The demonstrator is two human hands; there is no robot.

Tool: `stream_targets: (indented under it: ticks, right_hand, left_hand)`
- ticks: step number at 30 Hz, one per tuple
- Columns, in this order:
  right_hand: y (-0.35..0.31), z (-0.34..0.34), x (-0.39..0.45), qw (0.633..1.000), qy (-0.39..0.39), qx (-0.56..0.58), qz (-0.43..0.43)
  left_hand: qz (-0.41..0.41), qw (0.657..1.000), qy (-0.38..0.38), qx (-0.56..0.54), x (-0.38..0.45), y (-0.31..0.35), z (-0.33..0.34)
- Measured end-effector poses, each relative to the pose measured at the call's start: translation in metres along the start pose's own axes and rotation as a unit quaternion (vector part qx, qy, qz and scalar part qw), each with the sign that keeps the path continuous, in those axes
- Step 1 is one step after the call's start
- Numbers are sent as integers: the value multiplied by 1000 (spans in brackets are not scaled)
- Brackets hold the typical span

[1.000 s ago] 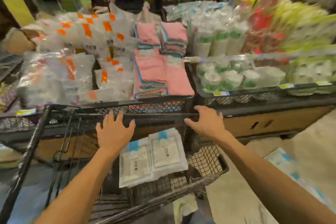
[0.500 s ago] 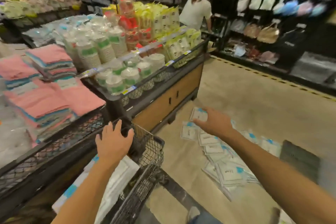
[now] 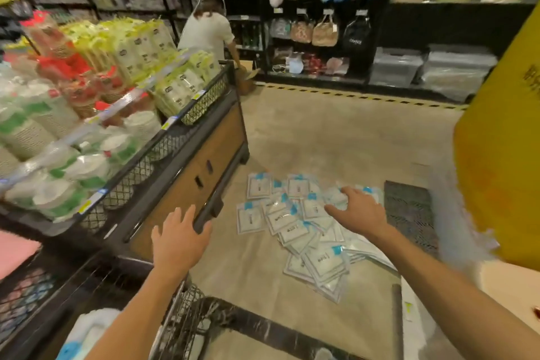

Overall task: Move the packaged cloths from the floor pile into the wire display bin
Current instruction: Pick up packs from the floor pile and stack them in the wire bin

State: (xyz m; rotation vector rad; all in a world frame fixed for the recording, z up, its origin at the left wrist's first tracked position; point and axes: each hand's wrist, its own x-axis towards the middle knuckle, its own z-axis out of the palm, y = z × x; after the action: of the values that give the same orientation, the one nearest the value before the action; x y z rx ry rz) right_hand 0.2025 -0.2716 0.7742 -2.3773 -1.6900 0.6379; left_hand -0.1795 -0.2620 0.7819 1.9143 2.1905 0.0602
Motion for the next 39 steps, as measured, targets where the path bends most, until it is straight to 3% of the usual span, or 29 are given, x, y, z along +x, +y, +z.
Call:
stream_targets:
  ticks: [14,25,31,39]
  right_hand:
    - [147,-11,61,986,-31,34,163]
    - [155,39,108,951,-68,56,295]
    - [162,103,174,945,-120,40,300]
    - [227,286,277,932,-148,25,329]
  left_hand:
    - [102,988,-106,44,91,167,73]
    - [152,960,-221,83,214,199,160]
    - [168,954,-234,77,262,211,236]
    - [120,952,-273,72,315,183,450]
